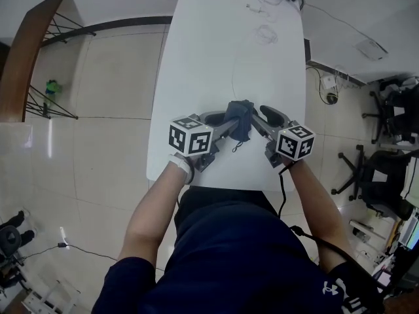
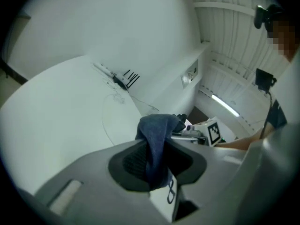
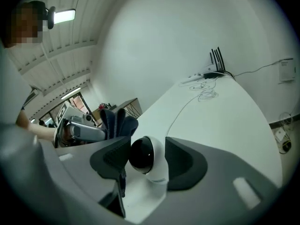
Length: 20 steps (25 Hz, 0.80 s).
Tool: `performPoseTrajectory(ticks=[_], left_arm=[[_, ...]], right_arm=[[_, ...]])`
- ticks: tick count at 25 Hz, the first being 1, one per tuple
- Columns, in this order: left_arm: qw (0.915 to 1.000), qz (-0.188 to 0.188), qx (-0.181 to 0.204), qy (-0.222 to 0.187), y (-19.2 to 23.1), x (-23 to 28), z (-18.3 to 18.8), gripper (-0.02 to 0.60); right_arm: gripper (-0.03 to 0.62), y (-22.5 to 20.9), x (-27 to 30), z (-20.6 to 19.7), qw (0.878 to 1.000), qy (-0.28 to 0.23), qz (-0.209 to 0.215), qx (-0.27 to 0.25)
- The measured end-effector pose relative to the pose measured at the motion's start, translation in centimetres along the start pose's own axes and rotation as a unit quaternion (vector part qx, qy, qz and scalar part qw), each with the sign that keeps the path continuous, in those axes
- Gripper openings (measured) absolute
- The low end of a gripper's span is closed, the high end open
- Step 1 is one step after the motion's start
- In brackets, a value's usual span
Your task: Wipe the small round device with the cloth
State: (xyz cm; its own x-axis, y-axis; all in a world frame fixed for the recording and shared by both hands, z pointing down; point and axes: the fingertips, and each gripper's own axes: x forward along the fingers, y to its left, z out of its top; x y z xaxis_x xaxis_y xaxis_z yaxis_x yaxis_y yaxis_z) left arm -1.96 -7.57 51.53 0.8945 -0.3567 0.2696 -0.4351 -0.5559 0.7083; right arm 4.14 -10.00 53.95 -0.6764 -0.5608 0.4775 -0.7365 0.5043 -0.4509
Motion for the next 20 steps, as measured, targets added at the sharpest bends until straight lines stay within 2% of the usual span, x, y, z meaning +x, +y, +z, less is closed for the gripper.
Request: performPoseTrajectory(ticks=[4, 6, 8, 10, 14, 16, 17, 20], left_arm=[[0.9973, 0.036, -0.063, -0.004, 3.5, 0.1, -1.4, 0.091], [0.9918, 0.069, -0.107, -0.009, 5.4, -0.4, -2.1, 0.091], [0.9835, 0.112, -0.142, 0.008, 7.3, -0.7, -3.4, 0.091], [0.9757, 0.151, -0.154, 0.038, 8.6, -0.6, -4.4, 0.091], [0.9650, 0.199, -0.134, 0.106, 9.6, 0.6, -5.4, 0.091], [0.9650, 0.197, -0.133, 0.112, 9.5, 1.0, -5.0, 0.091], [0.9680, 0.186, -0.132, 0.104, 9.1, 0.9, -4.4, 0.091], [0.9829, 0.128, -0.109, 0.075, 6.0, -0.8, -1.5, 0.091]], right_arm=[[0.224, 0.1, 0.0, -0.3, 1.000, 0.005, -0.003, 0.003], [0.219, 0.3, 0.0, -0.5, 1.000, 0.006, -0.003, 0.005], [0.219, 0.3, -0.1, -0.6, 1.000, 0.005, -0.004, 0.006], [0.219, 0.4, -0.1, -0.6, 1.000, 0.002, -0.005, 0.008], [0.212, 0.5, -0.1, -0.6, 1.000, -0.005, -0.008, 0.008], [0.209, 0.4, 0.0, -0.6, 1.000, -0.007, -0.009, 0.006], [0.207, 0.4, 0.0, -0.6, 1.000, -0.006, -0.009, 0.005], [0.198, 0.7, 0.0, -0.2, 1.000, -0.010, -0.005, 0.001]])
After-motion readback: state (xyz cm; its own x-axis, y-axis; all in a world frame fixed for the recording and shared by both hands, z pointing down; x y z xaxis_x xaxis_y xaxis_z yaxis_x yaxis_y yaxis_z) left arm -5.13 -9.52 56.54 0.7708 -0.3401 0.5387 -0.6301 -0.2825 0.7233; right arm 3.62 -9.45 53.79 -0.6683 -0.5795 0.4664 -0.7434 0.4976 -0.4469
